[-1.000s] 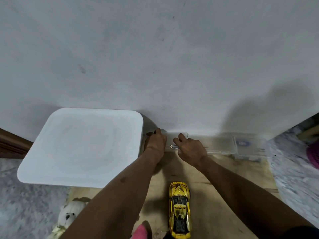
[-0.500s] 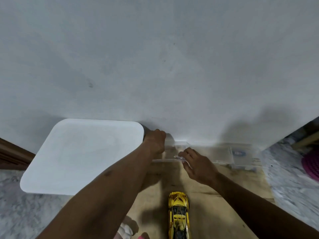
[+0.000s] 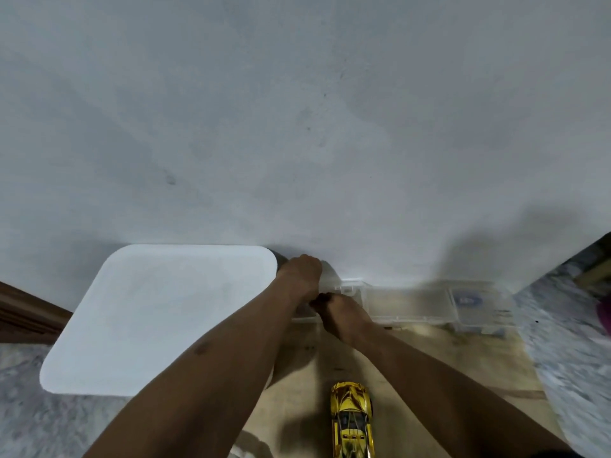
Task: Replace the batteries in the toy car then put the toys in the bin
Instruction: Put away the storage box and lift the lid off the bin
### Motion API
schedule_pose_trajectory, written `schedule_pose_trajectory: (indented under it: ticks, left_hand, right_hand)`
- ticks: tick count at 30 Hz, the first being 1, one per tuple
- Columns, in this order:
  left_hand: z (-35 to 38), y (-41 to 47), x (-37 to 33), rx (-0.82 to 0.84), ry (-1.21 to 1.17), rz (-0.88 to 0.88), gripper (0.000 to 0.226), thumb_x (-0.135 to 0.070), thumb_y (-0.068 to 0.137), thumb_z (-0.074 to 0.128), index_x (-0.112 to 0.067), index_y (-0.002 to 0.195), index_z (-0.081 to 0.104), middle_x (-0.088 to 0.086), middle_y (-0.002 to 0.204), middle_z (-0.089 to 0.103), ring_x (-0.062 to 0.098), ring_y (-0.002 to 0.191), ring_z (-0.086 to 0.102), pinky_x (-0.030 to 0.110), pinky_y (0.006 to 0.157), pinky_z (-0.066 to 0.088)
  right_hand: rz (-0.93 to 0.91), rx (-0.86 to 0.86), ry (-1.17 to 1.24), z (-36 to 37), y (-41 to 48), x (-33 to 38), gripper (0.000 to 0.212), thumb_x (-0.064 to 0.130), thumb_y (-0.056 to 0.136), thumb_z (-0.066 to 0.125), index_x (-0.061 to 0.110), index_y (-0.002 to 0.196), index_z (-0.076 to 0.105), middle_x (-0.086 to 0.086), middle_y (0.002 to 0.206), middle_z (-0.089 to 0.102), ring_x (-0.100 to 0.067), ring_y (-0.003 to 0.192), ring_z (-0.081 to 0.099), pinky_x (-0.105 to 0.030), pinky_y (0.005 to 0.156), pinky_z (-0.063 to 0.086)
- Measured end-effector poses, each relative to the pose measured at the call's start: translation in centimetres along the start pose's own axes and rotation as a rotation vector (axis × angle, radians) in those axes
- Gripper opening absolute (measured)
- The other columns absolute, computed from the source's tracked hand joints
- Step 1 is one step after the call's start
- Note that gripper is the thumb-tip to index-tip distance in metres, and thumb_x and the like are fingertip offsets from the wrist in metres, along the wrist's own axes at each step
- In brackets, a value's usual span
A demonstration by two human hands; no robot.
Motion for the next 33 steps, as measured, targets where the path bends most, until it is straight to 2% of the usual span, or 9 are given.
schedule_pose_trajectory:
  ticks: [3, 6, 9, 11, 13, 17, 23, 28, 33]
  left_hand:
    - [0.2, -0.3, -0.1, 0.004, 0.029, -0.001, 0.036, -0.016, 0.084, 0.071, -0.009, 0.118, 0.059, 0.01, 0.118, 0.062, 0.026, 0.106, 0.063, 0.035, 0.091, 0.055]
    - [1.1, -0.6, -0.4, 0.018, 0.065, -0.004, 0.041, -0.017, 0.09, 0.066, -0.008, 0.128, 0.053, 0.011, 0.125, 0.058, 0.028, 0.111, 0.061, 0.036, 0.092, 0.054]
    - [2.2, -1.0, -0.8, 0.022, 0.108, -0.031, 0.043, -0.016, 0.092, 0.064, -0.009, 0.132, 0.051, 0.011, 0.125, 0.059, 0.03, 0.112, 0.062, 0.038, 0.095, 0.054]
    - [2.8, -1.4, -1.1, 0.021, 0.163, -0.048, 0.038, -0.016, 0.094, 0.061, -0.009, 0.13, 0.052, 0.011, 0.124, 0.06, 0.03, 0.111, 0.063, 0.037, 0.093, 0.054]
    - [3.6, -1.6, -1.2, 0.016, 0.192, -0.06, 0.033, -0.014, 0.097, 0.057, -0.009, 0.129, 0.054, 0.011, 0.125, 0.061, 0.029, 0.113, 0.062, 0.037, 0.092, 0.053]
    - [5.3, -1.6, -1.2, -0.007, 0.166, -0.066, 0.033, -0.01, 0.099, 0.052, -0.009, 0.131, 0.056, 0.013, 0.132, 0.056, 0.03, 0.12, 0.058, 0.038, 0.101, 0.048]
    - [7.0, -1.3, -0.7, -0.023, 0.219, -0.095, 0.034, -0.011, 0.099, 0.052, -0.01, 0.133, 0.053, 0.013, 0.133, 0.054, 0.028, 0.123, 0.054, 0.039, 0.108, 0.043]
    - [7.8, -0.9, -0.9, 0.028, 0.182, -0.113, 0.03, -0.009, 0.098, 0.055, -0.01, 0.128, 0.059, 0.011, 0.126, 0.062, 0.028, 0.116, 0.061, 0.04, 0.1, 0.051]
    - [8.0, -1.4, -1.0, 0.04, 0.168, -0.129, 0.031, -0.014, 0.098, 0.058, -0.011, 0.129, 0.058, 0.011, 0.127, 0.061, 0.027, 0.117, 0.06, 0.039, 0.1, 0.051]
  right_hand:
    - [-0.086, -0.05, -0.002, -1.0, -1.8, 0.4, 0.038, 0.001, 0.085, 0.063, 0.011, 0.122, 0.067, -0.013, 0.113, 0.07, -0.028, 0.095, 0.069, -0.034, 0.08, 0.058]
    - [-0.169, -0.284, 0.047, -3.1, -4.4, 0.1, 0.027, 0.007, 0.078, 0.067, 0.012, 0.103, 0.075, -0.004, 0.098, 0.072, -0.019, 0.085, 0.068, -0.025, 0.071, 0.056]
    - [-0.13, -0.426, 0.105, -4.8, -5.4, -1.2, 0.022, 0.009, 0.08, 0.064, 0.013, 0.099, 0.072, -0.001, 0.093, 0.067, -0.018, 0.086, 0.062, -0.027, 0.067, 0.053]
    - [-0.061, -0.373, 0.065, -5.1, -5.0, -2.0, 0.026, 0.014, 0.079, 0.066, 0.016, 0.104, 0.07, 0.0, 0.098, 0.065, -0.018, 0.091, 0.059, -0.03, 0.071, 0.052]
    - [0.015, -0.225, -0.025, -4.7, -4.4, -2.7, 0.036, 0.022, 0.077, 0.066, 0.02, 0.113, 0.067, 0.002, 0.107, 0.063, -0.02, 0.1, 0.058, -0.036, 0.083, 0.049]
    - [0.101, 0.013, -0.158, -2.7, -3.9, -3.2, 0.045, 0.028, 0.078, 0.065, 0.025, 0.123, 0.062, 0.003, 0.121, 0.059, -0.021, 0.116, 0.052, -0.04, 0.094, 0.037]
    - [0.081, -0.001, -0.2, -1.8, -3.6, -3.5, 0.043, 0.024, 0.071, 0.074, 0.022, 0.113, 0.065, 0.0, 0.112, 0.063, -0.025, 0.104, 0.058, -0.039, 0.089, 0.042]
    - [0.054, -0.047, -0.211, -1.2, -3.7, -3.6, 0.042, 0.019, 0.064, 0.082, 0.021, 0.104, 0.069, 0.0, 0.103, 0.067, -0.025, 0.092, 0.062, -0.035, 0.083, 0.05]
    - [0.074, -0.04, -0.167, -1.7, -4.1, -3.2, 0.042, 0.017, 0.072, 0.079, 0.019, 0.112, 0.068, -0.002, 0.112, 0.066, -0.025, 0.101, 0.061, -0.036, 0.087, 0.049]
Point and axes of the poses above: each hand's wrist, its own y-axis towards the middle knuckle, its own z-axis out of the palm, x = y × z, the point moved 5 cm from there along y, towards the middle knuckle
